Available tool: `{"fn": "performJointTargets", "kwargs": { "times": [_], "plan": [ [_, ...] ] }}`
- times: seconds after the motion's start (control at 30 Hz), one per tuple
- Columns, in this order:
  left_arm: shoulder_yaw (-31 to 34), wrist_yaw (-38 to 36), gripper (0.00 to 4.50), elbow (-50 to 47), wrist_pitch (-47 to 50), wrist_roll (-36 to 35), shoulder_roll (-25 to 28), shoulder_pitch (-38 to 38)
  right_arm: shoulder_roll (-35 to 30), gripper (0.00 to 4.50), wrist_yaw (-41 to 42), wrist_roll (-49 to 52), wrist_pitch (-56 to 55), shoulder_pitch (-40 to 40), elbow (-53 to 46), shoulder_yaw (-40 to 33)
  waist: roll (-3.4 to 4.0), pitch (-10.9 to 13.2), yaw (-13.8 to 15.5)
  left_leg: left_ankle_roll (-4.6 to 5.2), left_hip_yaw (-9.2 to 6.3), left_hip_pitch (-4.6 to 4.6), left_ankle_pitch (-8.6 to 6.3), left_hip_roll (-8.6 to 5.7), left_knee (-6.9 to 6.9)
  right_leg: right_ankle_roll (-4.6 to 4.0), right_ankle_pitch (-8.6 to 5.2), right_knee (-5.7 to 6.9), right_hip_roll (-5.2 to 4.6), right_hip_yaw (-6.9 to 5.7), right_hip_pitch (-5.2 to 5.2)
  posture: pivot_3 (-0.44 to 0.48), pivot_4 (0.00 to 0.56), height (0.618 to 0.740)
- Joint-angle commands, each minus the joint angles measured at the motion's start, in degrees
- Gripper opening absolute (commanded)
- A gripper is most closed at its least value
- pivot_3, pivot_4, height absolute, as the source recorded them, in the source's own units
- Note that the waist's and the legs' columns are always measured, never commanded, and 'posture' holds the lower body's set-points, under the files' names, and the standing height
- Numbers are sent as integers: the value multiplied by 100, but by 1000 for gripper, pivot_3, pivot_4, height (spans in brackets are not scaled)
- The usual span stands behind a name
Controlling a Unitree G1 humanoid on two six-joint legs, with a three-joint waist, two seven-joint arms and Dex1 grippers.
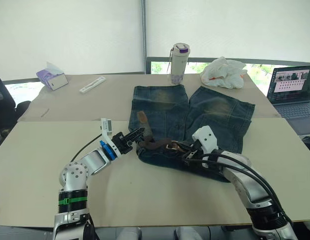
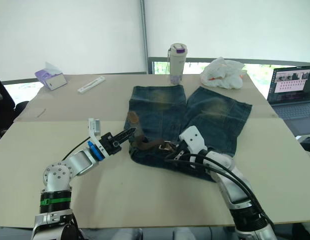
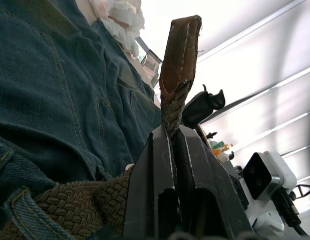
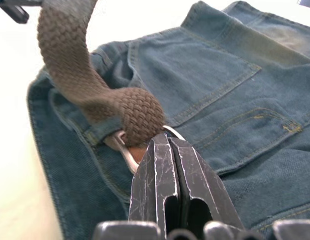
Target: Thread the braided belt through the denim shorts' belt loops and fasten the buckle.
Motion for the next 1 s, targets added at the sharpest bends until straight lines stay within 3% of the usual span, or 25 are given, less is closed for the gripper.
{"fn": "performJointTargets", "kwargs": {
  "times": [0.03,0.33,1.0],
  "plan": [
    [88,-134,0,9,-150,142,158,-10,-9,17,48,-30,-225,-108,-44,-81,0,0,-5,0,0,0,0,0,0,0,0,0,0,0,0,0,150,740],
    [191,-326,0,523,-601,736,499,-49,-202,17,332,-15,-300,-130,-93,-174,1,-1,-8,0,0,2,0,0,-1,0,0,0,0,0,-1,0,150,740],
    [186,-592,0,487,-605,953,401,11,43,17,543,-431,-743,-616,495,331,1,-1,-23,0,0,2,0,2,-3,-1,1,1,0,0,-3,0,150,740]
  ]
}}
